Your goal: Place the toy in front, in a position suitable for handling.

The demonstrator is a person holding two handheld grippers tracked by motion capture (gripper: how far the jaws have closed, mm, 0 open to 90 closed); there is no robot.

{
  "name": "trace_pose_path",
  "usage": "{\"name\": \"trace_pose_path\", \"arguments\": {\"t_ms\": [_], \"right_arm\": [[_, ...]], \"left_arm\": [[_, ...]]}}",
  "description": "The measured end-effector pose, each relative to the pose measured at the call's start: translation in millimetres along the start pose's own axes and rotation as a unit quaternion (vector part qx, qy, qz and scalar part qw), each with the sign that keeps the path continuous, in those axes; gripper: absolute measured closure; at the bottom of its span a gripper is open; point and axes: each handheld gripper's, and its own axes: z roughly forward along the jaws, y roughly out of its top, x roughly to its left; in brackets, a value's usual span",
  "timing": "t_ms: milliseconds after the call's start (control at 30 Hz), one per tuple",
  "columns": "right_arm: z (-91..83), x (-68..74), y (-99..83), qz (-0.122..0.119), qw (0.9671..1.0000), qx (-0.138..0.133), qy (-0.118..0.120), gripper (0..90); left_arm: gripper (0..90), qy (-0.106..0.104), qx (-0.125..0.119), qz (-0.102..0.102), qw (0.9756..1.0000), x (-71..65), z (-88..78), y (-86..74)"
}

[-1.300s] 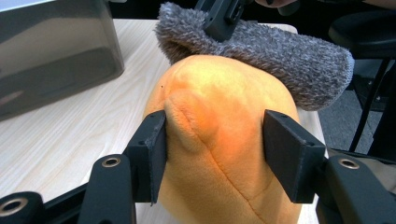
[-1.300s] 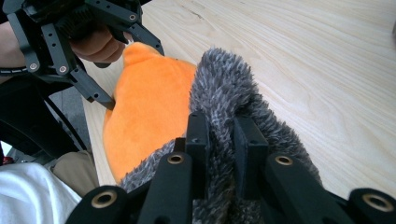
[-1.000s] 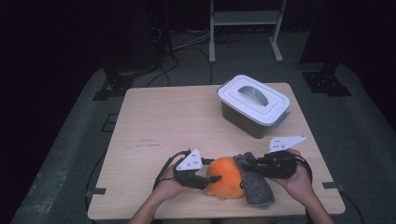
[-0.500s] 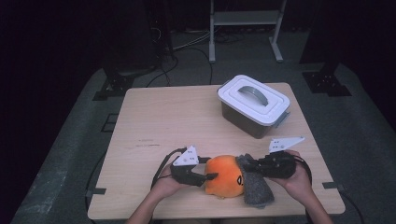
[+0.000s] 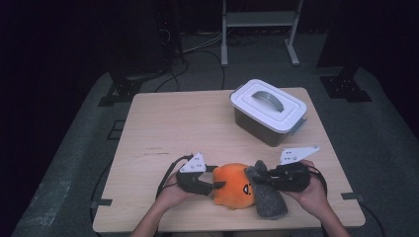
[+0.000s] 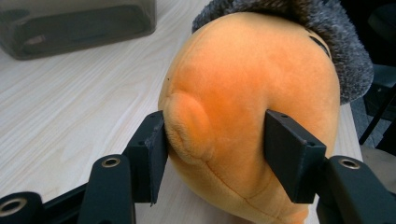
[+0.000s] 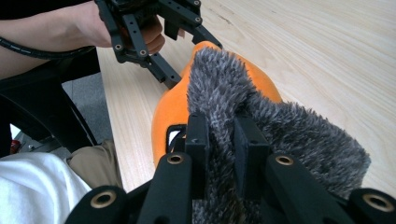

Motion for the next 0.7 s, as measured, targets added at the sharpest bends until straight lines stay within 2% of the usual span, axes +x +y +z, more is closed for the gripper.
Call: {"name": "trace_pose_path", "arguments": {"t_ms": [167, 333, 567, 700], "right_arm": [[0.9, -4.8, -3.3, 0.008, 1.0, 0.0, 0.001, 77.0], [0.6, -15.2, -9.7, 0.024, 0.9997, 0.001, -0.002, 77.1], [-1.1, -26.1, -15.9, 0.039, 0.9991, 0.006, -0.016, 77.1], [-6.1, -23.3, -13.7, 0.035, 0.9992, 0.003, -0.02, 77.1]], "left_arm": [[42.0, -0.002, -0.001, -0.002, 1.0, 0.1, 0.6, 0.2], [41.9, -0.004, -0.004, -0.004, 1.0, -0.3, 1.1, 0.5], [41.0, -0.011, -0.007, -0.004, 0.9999, -1.2, 0.6, 1.0], [41.2, -0.005, -0.001, -0.005, 1.0, 0.1, -0.1, -0.3]]}}
